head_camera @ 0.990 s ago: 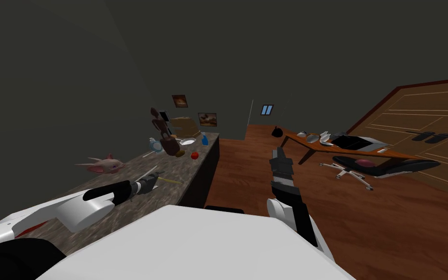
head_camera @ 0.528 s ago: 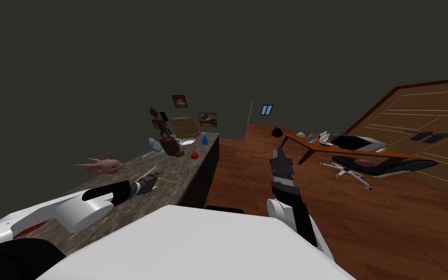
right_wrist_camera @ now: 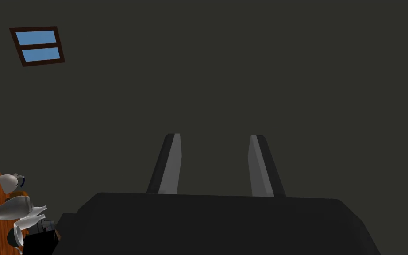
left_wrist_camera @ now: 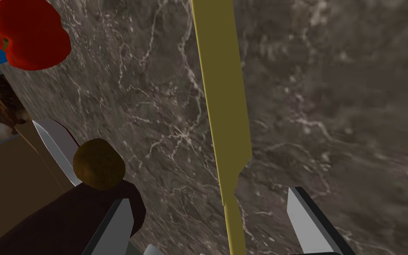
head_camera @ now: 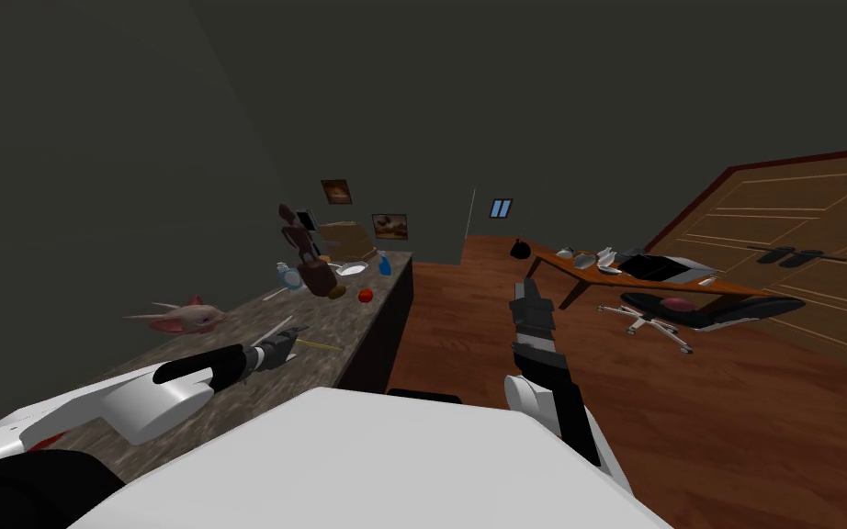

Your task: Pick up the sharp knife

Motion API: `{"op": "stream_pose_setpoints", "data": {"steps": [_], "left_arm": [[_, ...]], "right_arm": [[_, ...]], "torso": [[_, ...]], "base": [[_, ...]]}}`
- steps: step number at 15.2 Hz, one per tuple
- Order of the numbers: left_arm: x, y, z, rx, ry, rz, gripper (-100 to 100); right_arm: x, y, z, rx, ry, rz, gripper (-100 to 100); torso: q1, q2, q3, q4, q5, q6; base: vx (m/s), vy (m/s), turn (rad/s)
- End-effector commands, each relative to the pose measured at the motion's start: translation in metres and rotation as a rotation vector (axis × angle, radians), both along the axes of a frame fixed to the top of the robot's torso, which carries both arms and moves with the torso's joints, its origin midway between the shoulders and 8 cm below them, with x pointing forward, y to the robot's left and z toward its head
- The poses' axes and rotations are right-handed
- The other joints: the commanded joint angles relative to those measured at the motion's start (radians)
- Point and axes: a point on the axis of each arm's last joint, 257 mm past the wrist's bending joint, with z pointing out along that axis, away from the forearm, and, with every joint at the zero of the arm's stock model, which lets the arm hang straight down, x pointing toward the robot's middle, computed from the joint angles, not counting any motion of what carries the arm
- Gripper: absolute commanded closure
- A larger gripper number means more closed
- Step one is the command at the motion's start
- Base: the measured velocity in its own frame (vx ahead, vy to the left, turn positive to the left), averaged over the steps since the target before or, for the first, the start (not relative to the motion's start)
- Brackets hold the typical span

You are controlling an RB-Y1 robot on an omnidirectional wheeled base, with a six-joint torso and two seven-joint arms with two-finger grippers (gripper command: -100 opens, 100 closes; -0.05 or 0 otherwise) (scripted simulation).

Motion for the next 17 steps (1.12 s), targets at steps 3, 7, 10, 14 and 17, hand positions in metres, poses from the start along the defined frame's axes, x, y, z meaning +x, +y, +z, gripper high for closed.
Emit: {"op": "stream_pose_setpoints", "data": {"steps": [3, 7, 10, 14, 17], "left_arm": [[-0.003, 0.001, -0.004, 0.000, -0.003, 0.006, 100], [-0.002, 0.001, -0.004, 0.000, -0.003, 0.006, 100], [0.003, -0.003, 0.003, 0.001, -0.002, -0.007, 100], [-0.004, -0.004, 0.005, -0.004, 0.071, -0.003, -100], [-0.009, -0.005, 0.005, -0.006, 0.118, 0.001, -100]], "right_arm": [[0.000, 0.000, 0.000, 0.000, 0.000, 0.000, 0], [0.000, 0.000, 0.000, 0.000, 0.000, 0.000, 0], [0.000, 0.000, 0.000, 0.000, 0.000, 0.000, 0], [0.000, 0.000, 0.000, 0.000, 0.000, 0.000, 0], [0.000, 0.000, 0.000, 0.000, 0.000, 0.000, 0]], "torso": [[0.000, -0.001, -0.001, 0.000, 0.000, 0.000], [0.000, 0.002, 0.001, 0.000, 0.000, 0.000], [-0.001, 0.005, 0.003, 0.001, -0.001, -0.001], [-0.001, 0.001, 0.001, 0.000, -0.001, 0.000], [-0.001, -0.001, -0.001, 0.000, 0.000, 0.000]], "base": [[0.039, 0.009, -0.043], [0.002, 0.000, 0.000], [-0.041, -0.011, 0.119], [0.029, -0.004, 0.008], [0.048, -0.001, 0.007]]}}
